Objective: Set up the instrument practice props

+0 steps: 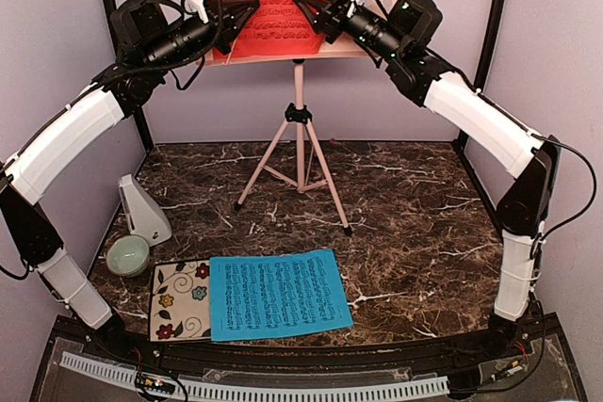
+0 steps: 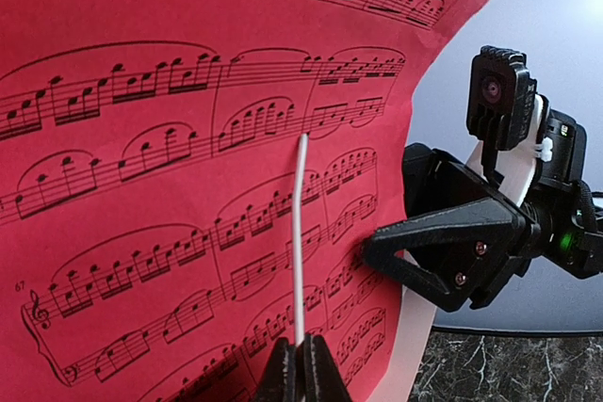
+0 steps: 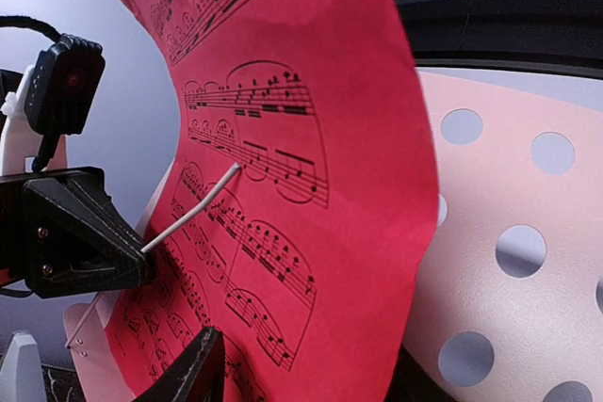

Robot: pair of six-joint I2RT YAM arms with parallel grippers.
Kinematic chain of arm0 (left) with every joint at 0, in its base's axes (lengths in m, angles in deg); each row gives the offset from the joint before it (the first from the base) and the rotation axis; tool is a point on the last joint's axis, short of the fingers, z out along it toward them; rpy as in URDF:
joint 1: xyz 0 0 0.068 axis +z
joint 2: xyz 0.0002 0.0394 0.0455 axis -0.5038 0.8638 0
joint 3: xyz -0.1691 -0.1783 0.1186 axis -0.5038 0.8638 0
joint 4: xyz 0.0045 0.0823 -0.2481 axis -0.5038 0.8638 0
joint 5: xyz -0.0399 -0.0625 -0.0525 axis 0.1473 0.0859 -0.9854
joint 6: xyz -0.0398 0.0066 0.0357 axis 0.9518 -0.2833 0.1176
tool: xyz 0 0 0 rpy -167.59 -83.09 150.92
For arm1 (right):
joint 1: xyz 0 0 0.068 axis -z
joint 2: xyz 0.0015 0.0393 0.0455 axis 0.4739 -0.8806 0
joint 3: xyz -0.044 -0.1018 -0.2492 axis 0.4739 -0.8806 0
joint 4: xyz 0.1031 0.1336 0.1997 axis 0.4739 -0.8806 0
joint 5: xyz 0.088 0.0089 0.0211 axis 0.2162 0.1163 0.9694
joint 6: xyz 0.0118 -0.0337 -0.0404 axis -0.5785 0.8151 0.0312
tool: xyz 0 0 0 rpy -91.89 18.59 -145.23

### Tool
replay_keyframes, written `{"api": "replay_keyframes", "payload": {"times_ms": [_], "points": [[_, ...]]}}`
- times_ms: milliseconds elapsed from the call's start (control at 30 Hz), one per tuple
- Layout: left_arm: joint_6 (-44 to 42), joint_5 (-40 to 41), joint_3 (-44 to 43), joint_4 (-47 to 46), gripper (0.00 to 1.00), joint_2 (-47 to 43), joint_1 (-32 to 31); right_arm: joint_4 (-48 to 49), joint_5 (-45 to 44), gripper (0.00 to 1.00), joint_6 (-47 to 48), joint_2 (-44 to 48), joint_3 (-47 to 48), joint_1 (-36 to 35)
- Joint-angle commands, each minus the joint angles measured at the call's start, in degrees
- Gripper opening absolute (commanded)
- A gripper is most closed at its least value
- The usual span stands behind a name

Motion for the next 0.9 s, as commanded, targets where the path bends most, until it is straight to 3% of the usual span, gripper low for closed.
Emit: {"api": "replay_keyframes", "payload": {"times_ms": [0, 233, 367, 567, 867], "points": [[-0.92, -2.20, -1.42, -1.81, 0.00, -0.97, -0.49, 1.56, -2.75, 0.50, -0.57, 4.09, -3.96, 0.45], [-1.07, -1.90, -0.83, -1.69, 0.00, -1.34, -0.49, 4.74, -3.66, 0.44, -1.19, 8.70, -12.23, 0.71], [-1.16, -1.87, -0.78, -1.62, 0.00, -1.44, -0.49, 5.71, -3.46, 0.31, -1.11, 10.06, -14.77, 0.81], [-0.74, -1.86, -0.71, -1.59, 0.00, -1.50, -0.49, 3.84, -0.89, 0.11, -2.38, 7.20, -10.50, 0.80], [-0.81, -1.88, -0.53, -1.60, 0.00, -1.63, -0.49, 3.54, 1.39, 0.03, -4.35, 4.52, -7.32, 0.73]]}}
